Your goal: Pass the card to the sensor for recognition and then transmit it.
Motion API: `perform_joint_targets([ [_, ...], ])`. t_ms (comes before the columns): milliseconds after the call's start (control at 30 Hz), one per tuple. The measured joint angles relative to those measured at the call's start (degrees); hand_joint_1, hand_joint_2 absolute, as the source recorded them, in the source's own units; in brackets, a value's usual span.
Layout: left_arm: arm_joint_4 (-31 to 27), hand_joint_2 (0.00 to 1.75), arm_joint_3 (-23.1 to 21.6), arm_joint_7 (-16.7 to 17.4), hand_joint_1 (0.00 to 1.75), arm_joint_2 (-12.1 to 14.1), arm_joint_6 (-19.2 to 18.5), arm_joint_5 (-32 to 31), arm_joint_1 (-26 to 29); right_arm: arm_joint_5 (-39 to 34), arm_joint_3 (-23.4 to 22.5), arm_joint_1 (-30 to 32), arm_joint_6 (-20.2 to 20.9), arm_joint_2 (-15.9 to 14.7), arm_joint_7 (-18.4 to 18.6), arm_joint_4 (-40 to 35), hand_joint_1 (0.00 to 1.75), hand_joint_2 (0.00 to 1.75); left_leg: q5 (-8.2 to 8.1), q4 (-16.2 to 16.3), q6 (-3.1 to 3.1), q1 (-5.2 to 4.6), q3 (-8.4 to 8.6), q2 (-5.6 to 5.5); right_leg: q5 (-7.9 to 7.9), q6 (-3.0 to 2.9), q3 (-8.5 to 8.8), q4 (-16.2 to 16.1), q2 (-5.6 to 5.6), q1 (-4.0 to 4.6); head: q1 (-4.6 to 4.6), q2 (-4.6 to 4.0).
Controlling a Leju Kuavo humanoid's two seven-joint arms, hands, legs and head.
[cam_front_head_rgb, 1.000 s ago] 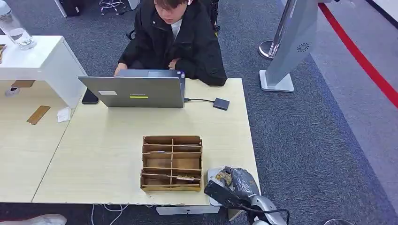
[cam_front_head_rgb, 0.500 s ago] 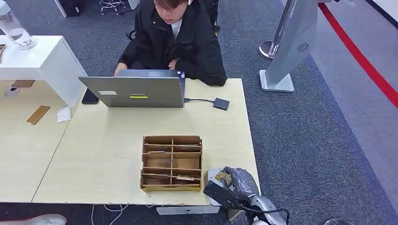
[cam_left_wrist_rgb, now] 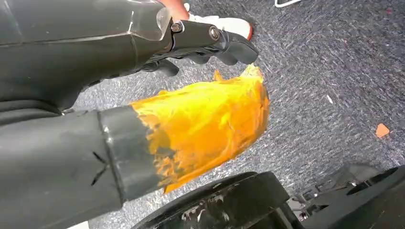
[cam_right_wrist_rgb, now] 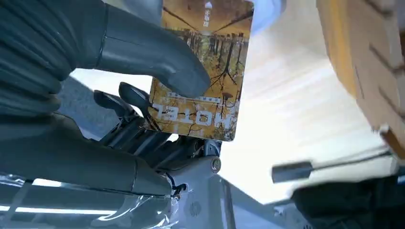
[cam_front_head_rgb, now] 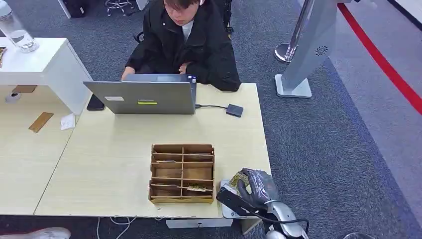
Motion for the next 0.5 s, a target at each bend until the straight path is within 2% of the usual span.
perform_joint_targets([
  [500, 0.00, 0.00, 0.22, 0.17, 0.00, -0.37, -0.13, -0.81, -0.02, 4.92, -1.79, -2.85, -2.21, 1.01, 0.00, -1.68, 1.75, 1.75, 0.00, 0.00, 0.00, 0.00, -0.01, 0.00, 0.00, -0.01, -0.01, 0.01, 0.00, 0.00, 0.00, 0.00],
])
